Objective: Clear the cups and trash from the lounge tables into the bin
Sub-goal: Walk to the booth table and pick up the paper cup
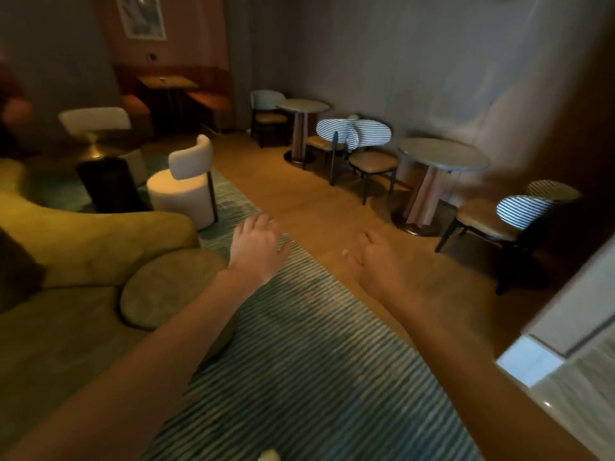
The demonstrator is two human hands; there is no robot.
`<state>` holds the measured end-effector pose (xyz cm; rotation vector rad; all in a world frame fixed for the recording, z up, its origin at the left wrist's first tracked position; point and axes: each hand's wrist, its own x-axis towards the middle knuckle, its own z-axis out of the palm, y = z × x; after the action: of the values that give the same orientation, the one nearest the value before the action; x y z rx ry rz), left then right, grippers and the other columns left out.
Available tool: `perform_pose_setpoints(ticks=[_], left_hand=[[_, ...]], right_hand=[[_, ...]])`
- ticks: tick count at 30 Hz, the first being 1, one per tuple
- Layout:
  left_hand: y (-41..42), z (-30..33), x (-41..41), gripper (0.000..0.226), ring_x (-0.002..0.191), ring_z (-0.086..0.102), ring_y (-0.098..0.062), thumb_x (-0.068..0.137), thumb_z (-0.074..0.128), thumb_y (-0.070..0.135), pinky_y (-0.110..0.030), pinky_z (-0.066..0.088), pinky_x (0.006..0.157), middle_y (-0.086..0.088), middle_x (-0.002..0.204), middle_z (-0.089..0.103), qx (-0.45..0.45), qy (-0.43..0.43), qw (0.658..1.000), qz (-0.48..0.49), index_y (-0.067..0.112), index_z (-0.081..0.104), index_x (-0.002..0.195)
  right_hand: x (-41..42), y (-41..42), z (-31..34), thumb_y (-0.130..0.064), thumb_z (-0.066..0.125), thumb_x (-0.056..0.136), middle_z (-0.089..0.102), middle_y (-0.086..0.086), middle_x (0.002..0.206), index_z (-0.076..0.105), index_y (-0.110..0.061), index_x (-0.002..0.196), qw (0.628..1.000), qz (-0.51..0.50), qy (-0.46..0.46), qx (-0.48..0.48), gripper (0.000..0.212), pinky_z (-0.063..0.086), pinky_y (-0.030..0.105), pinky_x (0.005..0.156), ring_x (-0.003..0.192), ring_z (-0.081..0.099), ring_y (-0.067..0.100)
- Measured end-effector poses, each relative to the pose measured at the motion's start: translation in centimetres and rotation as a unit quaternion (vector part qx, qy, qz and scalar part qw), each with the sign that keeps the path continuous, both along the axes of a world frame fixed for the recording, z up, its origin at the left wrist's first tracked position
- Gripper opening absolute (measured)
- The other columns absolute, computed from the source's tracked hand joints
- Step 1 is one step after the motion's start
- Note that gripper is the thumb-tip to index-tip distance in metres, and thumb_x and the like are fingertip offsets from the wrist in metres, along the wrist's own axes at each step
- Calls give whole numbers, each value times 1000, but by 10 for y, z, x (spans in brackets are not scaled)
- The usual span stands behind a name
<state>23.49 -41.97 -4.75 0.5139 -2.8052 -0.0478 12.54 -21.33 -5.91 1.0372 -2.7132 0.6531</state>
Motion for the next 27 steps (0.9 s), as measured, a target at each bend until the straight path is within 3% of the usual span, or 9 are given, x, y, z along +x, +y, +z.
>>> perform_pose_setpoints(ticks=[8,18,27], left_hand=[[-163,24,-195,54,130,39,-30,92,42,54,-46,35,105,-5,140,45,-22,38,997,62,21,43,136],[-283,5,-447,56,132,36,-30,93,44,50,-45,33,106,-6,144,41,-15,-14,998,61,19,39,139],[-361,32,-695,59,135,34,-26,93,45,50,-42,34,108,-6,146,39,-31,7,997,68,20,34,143]], right_hand=[[-210,-161,51,-35,52,95,48,5,134,49,-13,133,994,63,74,-47,44,40,35,97,124,44,23],[-466,-261,8,-38,48,97,47,4,135,44,-15,137,998,62,9,-13,46,40,34,97,127,42,21],[-724,-338,38,-37,48,97,50,5,135,47,-13,136,999,26,15,-43,46,40,35,100,126,44,21]])
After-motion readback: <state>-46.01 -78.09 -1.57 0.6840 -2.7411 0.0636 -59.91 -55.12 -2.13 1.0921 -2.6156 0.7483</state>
